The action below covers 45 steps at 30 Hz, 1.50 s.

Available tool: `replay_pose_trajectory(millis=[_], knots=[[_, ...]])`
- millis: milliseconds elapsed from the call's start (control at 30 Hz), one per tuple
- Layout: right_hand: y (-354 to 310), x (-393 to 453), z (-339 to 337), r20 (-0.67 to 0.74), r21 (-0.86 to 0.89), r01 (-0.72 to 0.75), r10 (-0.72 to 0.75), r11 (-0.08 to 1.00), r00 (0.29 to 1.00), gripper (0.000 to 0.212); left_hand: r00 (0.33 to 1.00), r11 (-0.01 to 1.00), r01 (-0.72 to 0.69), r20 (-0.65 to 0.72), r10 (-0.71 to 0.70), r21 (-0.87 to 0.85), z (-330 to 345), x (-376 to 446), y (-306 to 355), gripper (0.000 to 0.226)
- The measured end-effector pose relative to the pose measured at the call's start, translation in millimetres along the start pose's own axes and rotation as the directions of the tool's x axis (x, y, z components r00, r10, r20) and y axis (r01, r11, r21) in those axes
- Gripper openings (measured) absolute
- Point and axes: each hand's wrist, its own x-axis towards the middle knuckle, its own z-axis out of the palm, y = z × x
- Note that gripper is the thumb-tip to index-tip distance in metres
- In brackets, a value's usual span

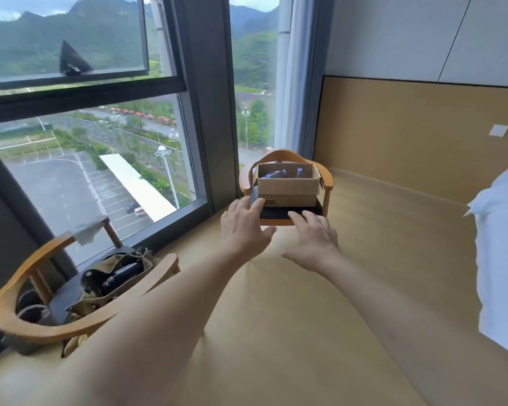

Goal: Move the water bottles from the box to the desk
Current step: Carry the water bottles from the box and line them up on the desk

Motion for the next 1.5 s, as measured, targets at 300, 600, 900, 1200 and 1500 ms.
replay_pose_trajectory(millis=[300,600,900,1200,1500], knots=[[36.8,189.1,-21.9,-0.038,-0.019,0.029,-0.030,0.999,0.999,0.093,0.999,0.998,-0.027,-0.019,0.026,-0.061,43.1,181.5,18.8,0.071],[58.1,365.2,8.4,-0.039,-0.008,-0.029,0.028,1.000,0.999,0.093,0.997,0.992,-0.077,0.015,0.079,-0.101,111.9,353.5,-13.2,0.071],[54.4,566.4,40.3,-0.066,0.037,-0.171,0.173,0.985,0.983,0.094,0.980,0.983,-0.155,0.111,0.166,-0.101,177.6,555.6,-65.8,0.066],[86.7,709.7,79.0,-0.002,0.096,-0.272,0.274,0.957,0.962,0.085,0.957,0.974,-0.137,0.230,0.177,-0.182,261.4,683.8,-83.7,0.061],[172.7,863.1,149.8,0.154,0.156,-0.371,0.348,0.916,0.925,0.086,0.919,0.995,-0.048,0.387,0.080,-0.091,389.1,809.2,-89.1,0.070]])
